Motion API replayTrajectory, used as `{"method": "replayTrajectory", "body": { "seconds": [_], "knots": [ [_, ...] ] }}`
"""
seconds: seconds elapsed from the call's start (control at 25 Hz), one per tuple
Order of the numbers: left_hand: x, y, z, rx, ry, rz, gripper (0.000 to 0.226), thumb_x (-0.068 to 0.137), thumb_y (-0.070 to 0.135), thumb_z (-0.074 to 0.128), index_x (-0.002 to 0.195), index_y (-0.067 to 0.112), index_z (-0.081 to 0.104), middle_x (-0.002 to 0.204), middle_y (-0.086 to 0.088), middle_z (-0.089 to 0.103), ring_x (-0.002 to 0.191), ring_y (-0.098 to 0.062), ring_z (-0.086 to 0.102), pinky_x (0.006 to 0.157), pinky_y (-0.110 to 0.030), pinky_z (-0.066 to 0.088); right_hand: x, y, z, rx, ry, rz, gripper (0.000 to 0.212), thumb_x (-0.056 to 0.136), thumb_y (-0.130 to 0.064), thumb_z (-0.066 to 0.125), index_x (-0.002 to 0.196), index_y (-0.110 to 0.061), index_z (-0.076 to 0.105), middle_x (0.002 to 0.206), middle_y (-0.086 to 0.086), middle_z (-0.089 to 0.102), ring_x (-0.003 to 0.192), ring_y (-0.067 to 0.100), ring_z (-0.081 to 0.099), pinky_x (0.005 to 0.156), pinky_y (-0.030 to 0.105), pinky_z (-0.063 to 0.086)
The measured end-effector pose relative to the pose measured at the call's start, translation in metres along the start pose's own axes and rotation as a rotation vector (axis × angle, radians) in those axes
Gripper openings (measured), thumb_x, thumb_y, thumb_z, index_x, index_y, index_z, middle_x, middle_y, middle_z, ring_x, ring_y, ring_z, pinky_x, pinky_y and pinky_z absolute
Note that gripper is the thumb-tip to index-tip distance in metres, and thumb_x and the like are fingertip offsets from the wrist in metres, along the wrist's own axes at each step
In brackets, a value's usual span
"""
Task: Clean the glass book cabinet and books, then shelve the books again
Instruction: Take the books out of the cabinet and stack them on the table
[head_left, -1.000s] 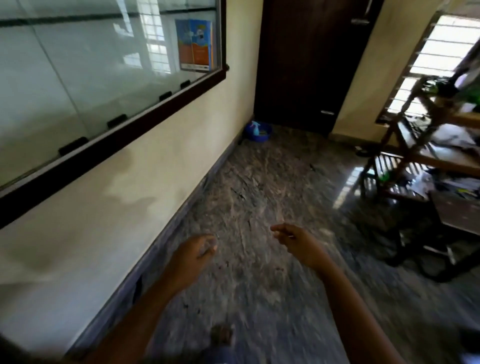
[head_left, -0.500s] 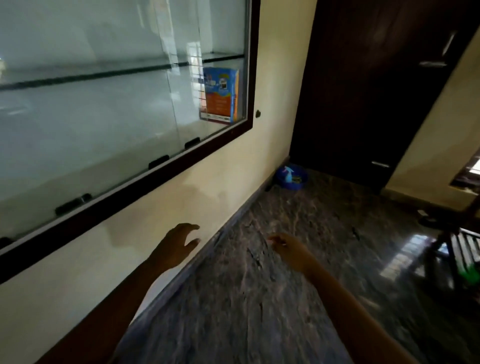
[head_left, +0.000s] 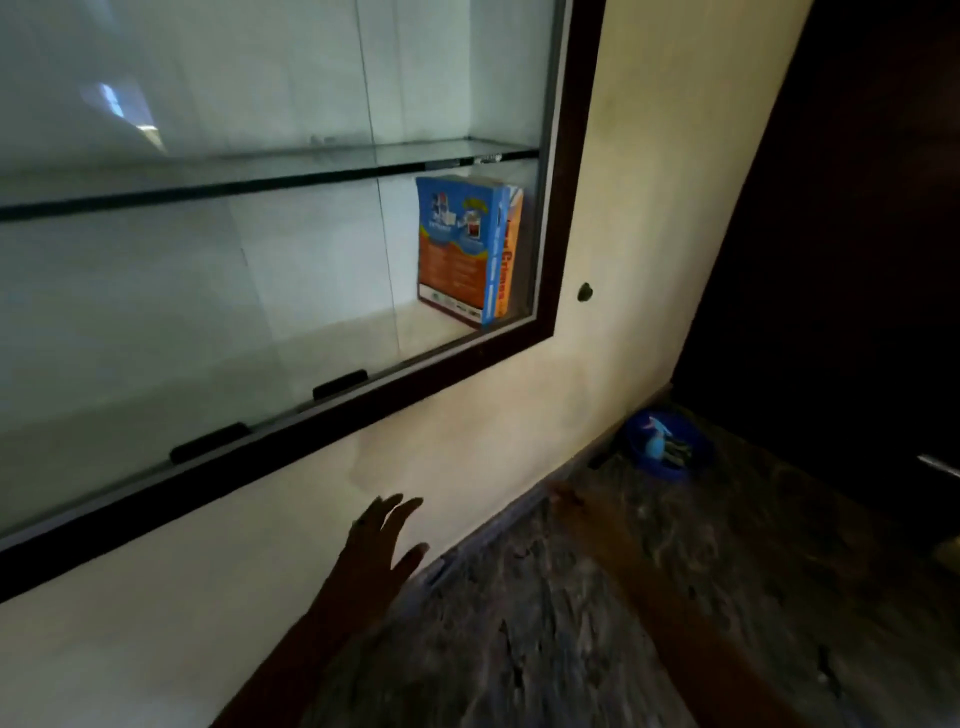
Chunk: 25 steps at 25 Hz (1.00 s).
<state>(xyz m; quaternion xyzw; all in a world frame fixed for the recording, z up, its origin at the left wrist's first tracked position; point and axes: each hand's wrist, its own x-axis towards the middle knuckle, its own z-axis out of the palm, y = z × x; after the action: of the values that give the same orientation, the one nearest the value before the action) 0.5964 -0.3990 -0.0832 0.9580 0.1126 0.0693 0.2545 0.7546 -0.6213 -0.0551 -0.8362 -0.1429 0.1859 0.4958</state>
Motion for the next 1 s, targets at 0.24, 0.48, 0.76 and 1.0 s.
{"method": "replayTrajectory", "body": {
  "seconds": [0.24, 0.48, 0.76, 1.0],
  "knots": [
    [0.185, 0.029, -0.074, 0.824, 0.269, 0.451, 0.054, 0.084, 0.044, 0.044, 0.133, 0.022, 0.043, 0.139, -0.010, 0.049, 0.134, -0.034, 0.031, 0.102, -0.062, 0.034, 0.168, -0.068, -0.010, 0.360, -0.016, -0.150, 0.019, 0.092, -0.022, 0.057, 0.104, -0.036, 0.059, 0.103, -0.013, 0.059, 0.101, 0.017, 0.058, 0.097, 0.048, 0.045],
    [0.310, 0.002, -0.127, 1.098, 0.176, 0.521, 0.053, 0.074, 0.038, 0.071, 0.121, 0.017, 0.063, 0.133, -0.015, 0.055, 0.135, -0.036, 0.036, 0.110, -0.061, 0.008, 0.246, -0.098, 0.011, 0.570, -0.133, -0.258, 0.025, 0.090, -0.024, 0.056, 0.113, -0.029, 0.049, 0.122, 0.001, 0.055, 0.119, 0.016, 0.051, 0.091, 0.028, 0.048],
    [0.336, 0.012, -0.076, 0.373, 0.385, 0.291, 0.058, 0.095, 0.055, 0.027, 0.138, 0.018, 0.041, 0.142, -0.007, 0.046, 0.134, -0.018, 0.033, 0.115, -0.034, 0.019, 0.318, -0.109, -0.020, 0.550, -0.088, -0.461, 0.037, 0.092, -0.012, 0.052, 0.129, -0.010, 0.044, 0.122, 0.002, 0.054, 0.105, -0.007, 0.057, 0.073, 0.009, 0.049],
    [0.394, 0.063, -0.052, -0.860, 0.441, -0.184, 0.067, 0.090, 0.036, 0.052, 0.145, 0.028, 0.016, 0.145, 0.017, 0.025, 0.123, 0.007, 0.030, 0.097, -0.013, 0.035, 0.354, -0.131, 0.002, 0.528, -0.124, -0.417, 0.047, 0.093, -0.013, 0.050, 0.135, -0.028, 0.035, 0.129, -0.010, 0.044, 0.120, 0.008, 0.046, 0.096, 0.035, 0.048]
  ]
}}
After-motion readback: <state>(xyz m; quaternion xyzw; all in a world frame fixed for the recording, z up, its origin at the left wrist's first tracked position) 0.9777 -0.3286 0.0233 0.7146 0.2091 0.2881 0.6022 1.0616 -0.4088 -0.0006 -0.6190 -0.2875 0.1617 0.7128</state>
